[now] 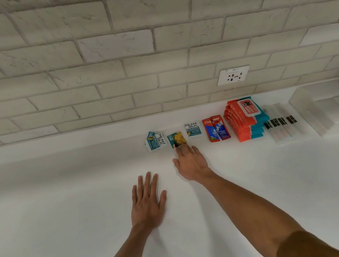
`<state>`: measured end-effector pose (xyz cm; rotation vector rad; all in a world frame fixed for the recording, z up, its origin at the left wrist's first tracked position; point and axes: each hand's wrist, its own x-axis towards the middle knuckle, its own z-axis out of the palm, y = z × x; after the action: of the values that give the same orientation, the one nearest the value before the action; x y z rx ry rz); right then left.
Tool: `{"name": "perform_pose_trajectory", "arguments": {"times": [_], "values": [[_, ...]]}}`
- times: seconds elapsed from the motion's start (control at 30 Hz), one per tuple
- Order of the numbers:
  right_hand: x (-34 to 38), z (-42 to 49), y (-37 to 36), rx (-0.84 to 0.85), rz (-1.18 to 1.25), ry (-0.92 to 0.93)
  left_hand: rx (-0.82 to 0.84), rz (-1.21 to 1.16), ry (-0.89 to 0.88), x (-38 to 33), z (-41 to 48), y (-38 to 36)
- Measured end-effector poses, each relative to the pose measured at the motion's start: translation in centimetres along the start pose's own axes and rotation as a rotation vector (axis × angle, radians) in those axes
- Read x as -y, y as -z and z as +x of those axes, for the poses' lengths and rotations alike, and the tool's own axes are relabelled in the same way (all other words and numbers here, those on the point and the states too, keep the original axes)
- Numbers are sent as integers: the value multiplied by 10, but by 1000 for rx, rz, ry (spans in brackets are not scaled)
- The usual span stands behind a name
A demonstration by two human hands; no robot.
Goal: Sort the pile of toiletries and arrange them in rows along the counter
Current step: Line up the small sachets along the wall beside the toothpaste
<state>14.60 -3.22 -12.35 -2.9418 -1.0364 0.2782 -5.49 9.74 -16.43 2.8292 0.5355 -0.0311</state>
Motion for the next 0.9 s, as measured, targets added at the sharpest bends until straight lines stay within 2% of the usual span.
{"name": "perform_pose_trajectory", "arguments": {"times": [0.27,0.7,0.9], "values": [[-6,27,5,22,-8,-75,6,10,4,0,1,0],[-4,45,4,31,23,-97,17,16,3,0,0,4],[13,45,14,-72,22,-2,11,20,6,0,1,3]]}}
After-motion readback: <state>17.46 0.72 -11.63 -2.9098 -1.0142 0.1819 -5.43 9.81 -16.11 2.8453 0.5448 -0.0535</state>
